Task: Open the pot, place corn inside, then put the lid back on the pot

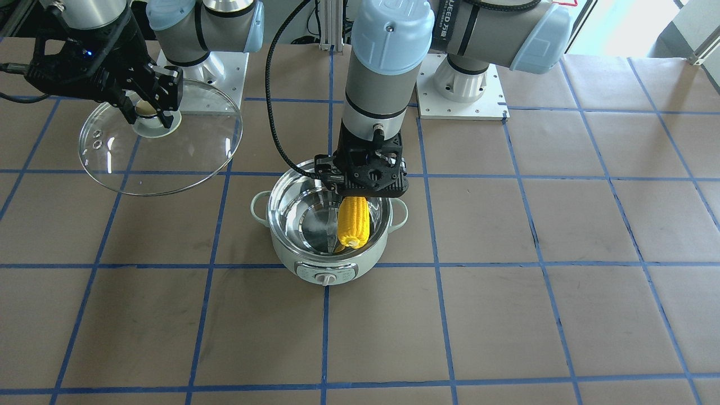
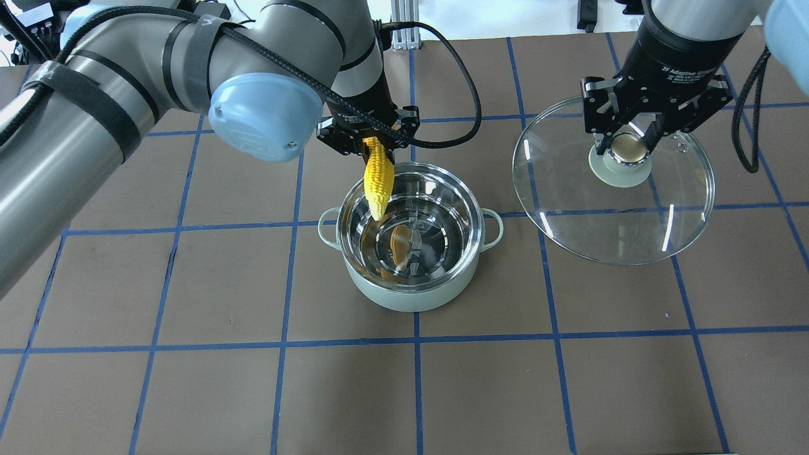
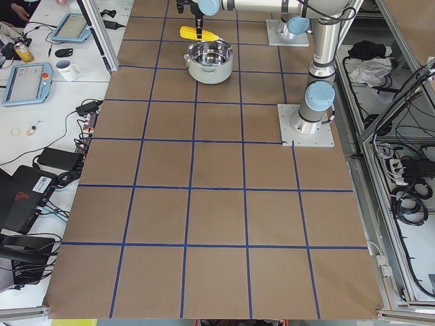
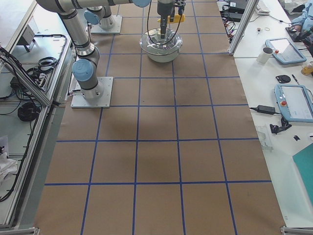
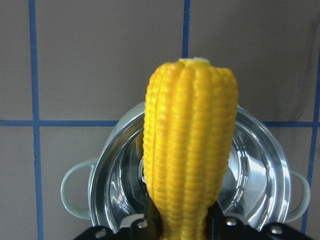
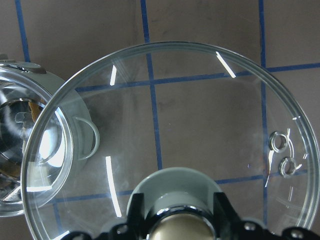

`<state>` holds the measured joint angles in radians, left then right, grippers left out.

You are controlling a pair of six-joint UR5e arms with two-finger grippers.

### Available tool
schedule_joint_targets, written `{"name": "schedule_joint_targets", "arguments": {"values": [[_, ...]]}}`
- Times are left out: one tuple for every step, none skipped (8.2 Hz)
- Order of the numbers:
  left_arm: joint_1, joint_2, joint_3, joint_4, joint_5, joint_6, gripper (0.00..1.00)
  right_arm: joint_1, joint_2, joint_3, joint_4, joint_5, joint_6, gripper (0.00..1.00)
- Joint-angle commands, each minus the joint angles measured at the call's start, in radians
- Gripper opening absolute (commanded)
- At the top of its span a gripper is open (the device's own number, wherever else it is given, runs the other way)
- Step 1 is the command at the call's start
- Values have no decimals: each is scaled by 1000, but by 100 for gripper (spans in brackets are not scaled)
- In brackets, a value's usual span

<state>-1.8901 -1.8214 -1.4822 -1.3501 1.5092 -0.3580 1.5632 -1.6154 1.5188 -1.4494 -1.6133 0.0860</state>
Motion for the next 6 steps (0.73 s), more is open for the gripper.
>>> {"name": "schedule_joint_targets", "arguments": {"values": [[-33, -31, -4, -14, -10, -77, 0, 0, -1, 0, 14, 0, 0, 31], [-47, -50, -10, -14, -10, -75, 0, 0, -1, 0, 14, 1, 0, 31], [-75, -65, -29, -11, -6, -75, 0, 1, -3, 0, 15, 1, 0, 31], [-76, -84, -41, 3, -9, -81, 0, 1, -3, 0, 14, 1, 0, 31], [-81, -99, -44, 0, -9, -78, 0, 0, -3, 0, 15, 1, 0, 31], [-83, -99, -46, -4, -4, -75, 0, 1, -3, 0, 15, 1, 0, 31]]}}
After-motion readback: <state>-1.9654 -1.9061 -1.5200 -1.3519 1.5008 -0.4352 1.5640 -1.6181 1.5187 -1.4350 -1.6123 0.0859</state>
